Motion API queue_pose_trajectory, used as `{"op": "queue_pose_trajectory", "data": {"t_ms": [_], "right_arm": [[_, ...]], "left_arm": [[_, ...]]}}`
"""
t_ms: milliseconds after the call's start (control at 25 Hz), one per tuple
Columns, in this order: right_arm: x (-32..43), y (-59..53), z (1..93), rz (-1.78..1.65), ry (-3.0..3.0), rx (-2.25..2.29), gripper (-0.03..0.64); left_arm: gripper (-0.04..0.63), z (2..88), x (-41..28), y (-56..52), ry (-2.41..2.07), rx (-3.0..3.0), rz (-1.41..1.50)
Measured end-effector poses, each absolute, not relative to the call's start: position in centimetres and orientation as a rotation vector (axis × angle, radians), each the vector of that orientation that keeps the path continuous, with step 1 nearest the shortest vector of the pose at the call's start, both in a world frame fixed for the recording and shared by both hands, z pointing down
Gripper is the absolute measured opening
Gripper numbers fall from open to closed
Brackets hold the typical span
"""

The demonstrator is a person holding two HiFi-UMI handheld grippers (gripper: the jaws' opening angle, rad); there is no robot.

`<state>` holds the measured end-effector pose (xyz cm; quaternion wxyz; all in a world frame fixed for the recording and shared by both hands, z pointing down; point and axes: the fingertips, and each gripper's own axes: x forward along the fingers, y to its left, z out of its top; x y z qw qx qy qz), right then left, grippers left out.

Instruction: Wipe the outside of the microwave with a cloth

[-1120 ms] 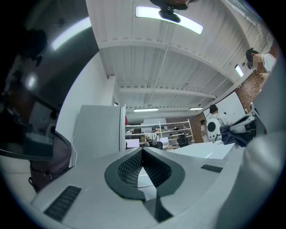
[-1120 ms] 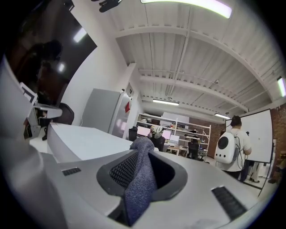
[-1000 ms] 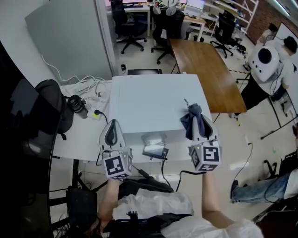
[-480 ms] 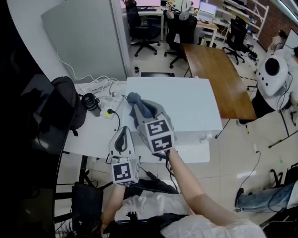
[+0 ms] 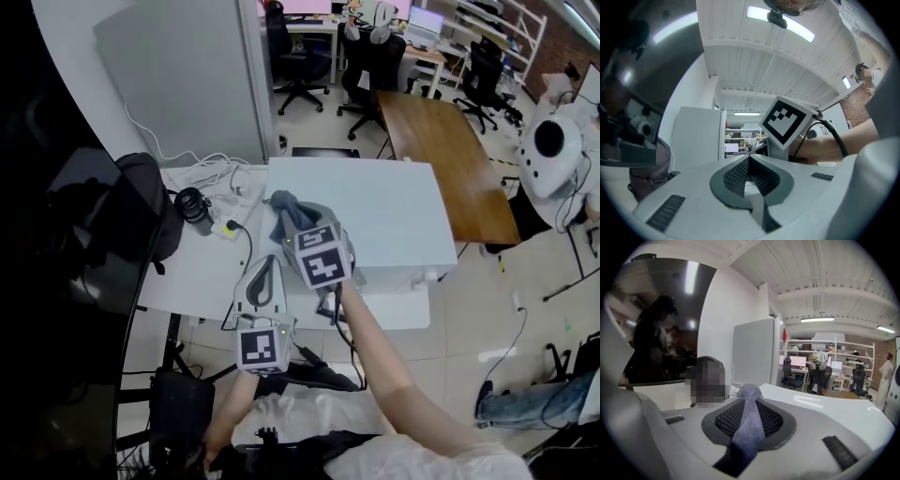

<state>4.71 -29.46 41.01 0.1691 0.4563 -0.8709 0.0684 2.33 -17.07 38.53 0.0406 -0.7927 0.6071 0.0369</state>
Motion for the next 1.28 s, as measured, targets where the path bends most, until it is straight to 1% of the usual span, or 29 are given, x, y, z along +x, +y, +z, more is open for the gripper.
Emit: {"op": "queue_pose_trajectory", "data": {"t_ms": [160, 520, 680, 840, 1000, 1080, 1160, 1280], "right_arm": [[10.1, -29.6, 41.1, 0.233, -2.416, 1.428, 0.098], [26.3, -28.5, 41.5, 0.261, -2.203, 1.736, 0.098], [34.4, -27.4, 42.2, 0.252, -2.046, 1.862, 0.098], [39.3, -26.8, 42.3, 0.29, -1.969, 1.934, 0.098], [41.9, -26.3, 43.2, 0.282, -1.875, 1.962, 0.1], [42.1, -26.0, 43.0, 0.296, -1.886, 1.99, 0.1], [40.3, -26.2, 41.7, 0.299, -1.96, 1.989, 0.1], [34.7, -27.7, 39.7, 0.259, -2.108, 1.905, 0.101]], "left_arm": [[0.002, 38.3, 4.6, -17.0, 1.762, -2.486, 0.108], [0.002, 38.2, 10.6, -16.6, 1.573, -2.635, 0.153], [0.002, 38.2, 11.3, -16.3, 1.536, -2.652, 0.147], [0.002, 38.3, 10.9, -16.4, 1.54, -2.649, 0.141], [0.002, 38.5, 10.4, -16.4, 1.554, -2.64, 0.126], [0.002, 38.4, 10.0, -16.3, 1.571, -2.634, 0.133], [0.002, 38.5, 9.4, -16.4, 1.594, -2.635, 0.135], [0.002, 38.6, 8.6, -16.8, 1.622, -2.624, 0.148]]}}
